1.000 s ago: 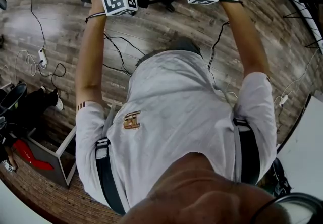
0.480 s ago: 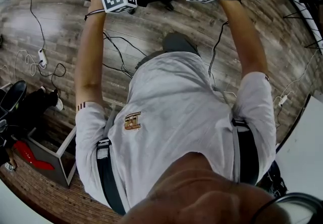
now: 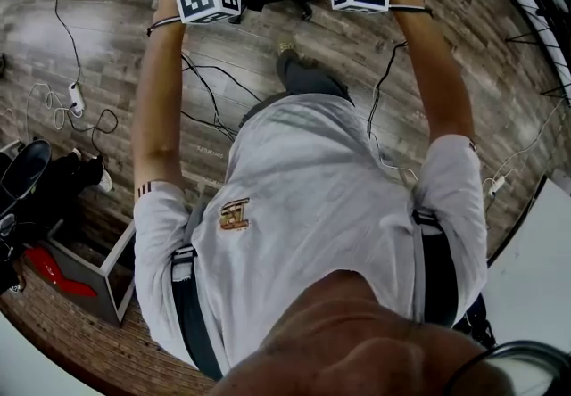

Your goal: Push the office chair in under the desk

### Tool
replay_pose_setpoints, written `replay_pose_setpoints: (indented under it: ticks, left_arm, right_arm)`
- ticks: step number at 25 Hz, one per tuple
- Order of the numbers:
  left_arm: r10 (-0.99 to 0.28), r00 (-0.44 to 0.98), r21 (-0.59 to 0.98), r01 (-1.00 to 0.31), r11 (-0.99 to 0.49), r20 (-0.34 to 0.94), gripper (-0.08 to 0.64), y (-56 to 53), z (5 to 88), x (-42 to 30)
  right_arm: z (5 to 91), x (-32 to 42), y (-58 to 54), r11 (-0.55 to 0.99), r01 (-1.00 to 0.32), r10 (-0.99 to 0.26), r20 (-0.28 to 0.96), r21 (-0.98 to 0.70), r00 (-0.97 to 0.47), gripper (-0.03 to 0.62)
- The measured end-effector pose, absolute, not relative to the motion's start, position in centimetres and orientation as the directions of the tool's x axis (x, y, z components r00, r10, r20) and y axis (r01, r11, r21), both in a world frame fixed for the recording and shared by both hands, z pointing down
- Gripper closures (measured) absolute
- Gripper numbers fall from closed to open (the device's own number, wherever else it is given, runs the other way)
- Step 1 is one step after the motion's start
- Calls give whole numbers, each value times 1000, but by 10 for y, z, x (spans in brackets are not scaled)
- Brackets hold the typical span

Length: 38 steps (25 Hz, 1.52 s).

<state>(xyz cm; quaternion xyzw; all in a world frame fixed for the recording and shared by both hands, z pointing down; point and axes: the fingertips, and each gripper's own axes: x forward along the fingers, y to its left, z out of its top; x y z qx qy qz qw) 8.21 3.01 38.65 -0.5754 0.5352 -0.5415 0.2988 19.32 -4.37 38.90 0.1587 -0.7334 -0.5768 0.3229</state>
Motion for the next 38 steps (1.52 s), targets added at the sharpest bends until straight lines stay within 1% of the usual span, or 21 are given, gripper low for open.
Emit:
replay_pose_setpoints:
  ticks: [11, 17, 23, 38]
  left_arm:
    - [-943, -184, -939, -260, -225, 277, 219, -1, 388, 60]
    - [-937, -193, -934, -267, -237, 292, 218, -75, 388, 21]
    - [-932, -204, -934, -261, -244, 300, 219, -113, 388, -16]
    - [-924, -183, -923, -260, -283, 335, 218, -207, 392, -110]
  right_arm:
    - [390, 175, -70, 257, 118, -610, 256, 959, -750, 336]
    - [390, 138, -142, 270, 132, -603, 274, 954, -749, 336]
    - [389, 103, -176, 269, 124, -588, 265, 955, -764, 336]
    - [391, 14, -261, 277, 98, -616, 255, 956, -746, 336]
